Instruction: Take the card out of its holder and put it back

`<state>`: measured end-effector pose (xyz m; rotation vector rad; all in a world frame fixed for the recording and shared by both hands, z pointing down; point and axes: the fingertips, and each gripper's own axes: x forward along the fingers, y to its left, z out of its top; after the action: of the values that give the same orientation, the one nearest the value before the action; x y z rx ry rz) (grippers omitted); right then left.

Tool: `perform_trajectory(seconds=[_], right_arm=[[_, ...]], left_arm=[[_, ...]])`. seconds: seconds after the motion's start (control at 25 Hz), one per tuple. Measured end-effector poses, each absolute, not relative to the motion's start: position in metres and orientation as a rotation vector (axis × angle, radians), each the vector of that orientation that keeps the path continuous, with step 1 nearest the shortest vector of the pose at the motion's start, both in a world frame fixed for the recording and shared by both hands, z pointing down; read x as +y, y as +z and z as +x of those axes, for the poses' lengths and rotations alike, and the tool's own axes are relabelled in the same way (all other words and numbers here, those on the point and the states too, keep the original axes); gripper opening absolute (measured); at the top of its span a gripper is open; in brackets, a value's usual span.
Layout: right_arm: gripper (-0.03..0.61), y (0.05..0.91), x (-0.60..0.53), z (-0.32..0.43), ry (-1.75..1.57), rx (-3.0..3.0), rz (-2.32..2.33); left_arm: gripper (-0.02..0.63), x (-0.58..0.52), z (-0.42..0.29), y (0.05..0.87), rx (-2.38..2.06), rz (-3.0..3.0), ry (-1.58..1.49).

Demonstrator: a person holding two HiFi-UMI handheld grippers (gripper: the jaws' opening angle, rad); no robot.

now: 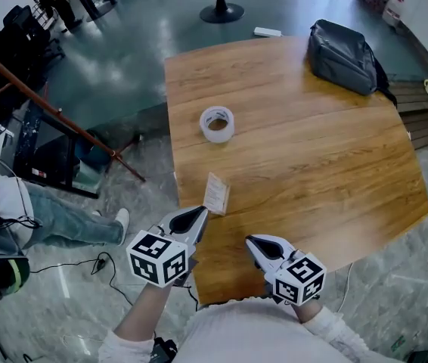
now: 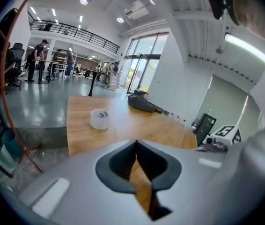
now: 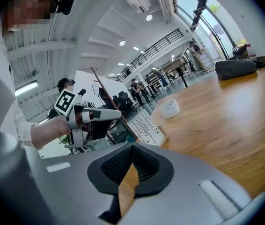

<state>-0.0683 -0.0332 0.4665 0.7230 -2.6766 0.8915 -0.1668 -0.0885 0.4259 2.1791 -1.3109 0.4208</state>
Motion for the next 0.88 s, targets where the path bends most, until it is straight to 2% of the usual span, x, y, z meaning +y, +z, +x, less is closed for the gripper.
perform_trajectory(seconds=[0.28,0.4,0.88], right_arm=[[-0.003,0.472,-0.038,-0.075,0.931,-2.671,0.71],[-0.003,0.473,-0.041,-0.077,0.945,-2.683,0.706],[-0.003,0.483,-0.06,-0.07,1.003,-2.662,0.713]], left_arm=[[0.011,-0.113,-0.173,0.422,-1.238,2.206,0.526],[0.058,-0.121,-0.173,0.425,-1.192,2.211,0.574],[0.083,-0.146,-0.176,0.455,-1.005,2.058,0.742]])
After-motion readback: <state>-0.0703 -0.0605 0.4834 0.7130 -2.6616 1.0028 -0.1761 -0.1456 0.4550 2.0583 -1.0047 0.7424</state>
